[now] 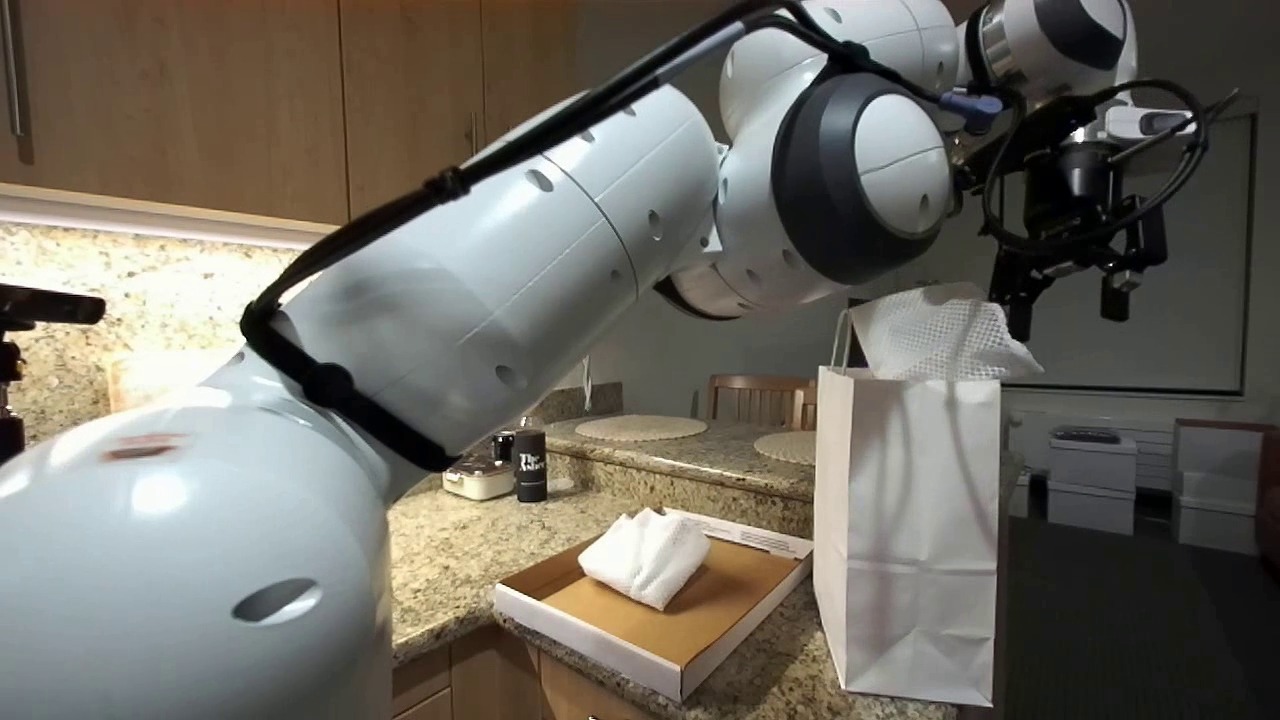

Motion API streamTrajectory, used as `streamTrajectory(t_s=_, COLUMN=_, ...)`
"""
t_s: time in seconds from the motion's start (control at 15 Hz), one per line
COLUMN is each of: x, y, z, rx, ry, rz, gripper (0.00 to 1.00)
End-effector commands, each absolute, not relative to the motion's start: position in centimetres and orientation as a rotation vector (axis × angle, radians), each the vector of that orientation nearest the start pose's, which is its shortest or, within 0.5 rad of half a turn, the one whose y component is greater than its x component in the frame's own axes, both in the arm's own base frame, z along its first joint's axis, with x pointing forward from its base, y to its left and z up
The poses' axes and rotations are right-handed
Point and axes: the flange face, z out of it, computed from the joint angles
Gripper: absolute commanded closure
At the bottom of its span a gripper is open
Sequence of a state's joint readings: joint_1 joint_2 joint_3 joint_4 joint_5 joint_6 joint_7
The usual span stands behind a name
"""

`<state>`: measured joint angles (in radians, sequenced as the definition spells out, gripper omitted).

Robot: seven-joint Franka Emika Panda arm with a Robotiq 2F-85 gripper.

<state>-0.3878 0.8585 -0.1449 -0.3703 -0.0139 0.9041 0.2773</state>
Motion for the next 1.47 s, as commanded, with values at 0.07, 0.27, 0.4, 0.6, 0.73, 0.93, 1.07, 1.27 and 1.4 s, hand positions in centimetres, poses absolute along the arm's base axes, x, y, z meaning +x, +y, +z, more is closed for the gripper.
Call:
streamTrajectory(t_s=0.07, x=59.2, y=-27.2, z=56.9, rx=-3.006, ry=0.873, rz=0.721, gripper=0.00)
streamTrajectory(t_s=0.27, x=58.8, y=-25.5, z=58.5, rx=-3.045, ry=0.610, rz=0.729, gripper=0.00)
streamTrajectory(t_s=0.4, x=58.8, y=-24.2, z=60.6, rx=-3.067, ry=0.448, rz=0.639, gripper=0.00)
streamTrajectory(t_s=0.6, x=58.6, y=-21.8, z=63.2, rx=-3.076, ry=0.219, rz=0.529, gripper=0.00)
streamTrajectory(t_s=0.73, x=58.7, y=-19.6, z=64.9, rx=-3.084, ry=0.072, rz=0.464, gripper=0.00)
streamTrajectory(t_s=0.93, x=59.0, y=-15.1, z=66.4, rx=-3.075, ry=-0.164, rz=0.428, gripper=0.00)
streamTrajectory(t_s=1.07, x=59.2, y=-11.7, z=67.5, rx=-3.061, ry=-0.316, rz=0.401, gripper=0.00)
streamTrajectory(t_s=1.27, x=59.2, y=-6.3, z=69.2, rx=-3.043, ry=-0.542, rz=0.338, gripper=0.00)
streamTrajectory(t_s=1.4, x=58.8, y=-2.8, z=70.3, rx=-3.024, ry=-0.693, rz=0.303, gripper=0.00)
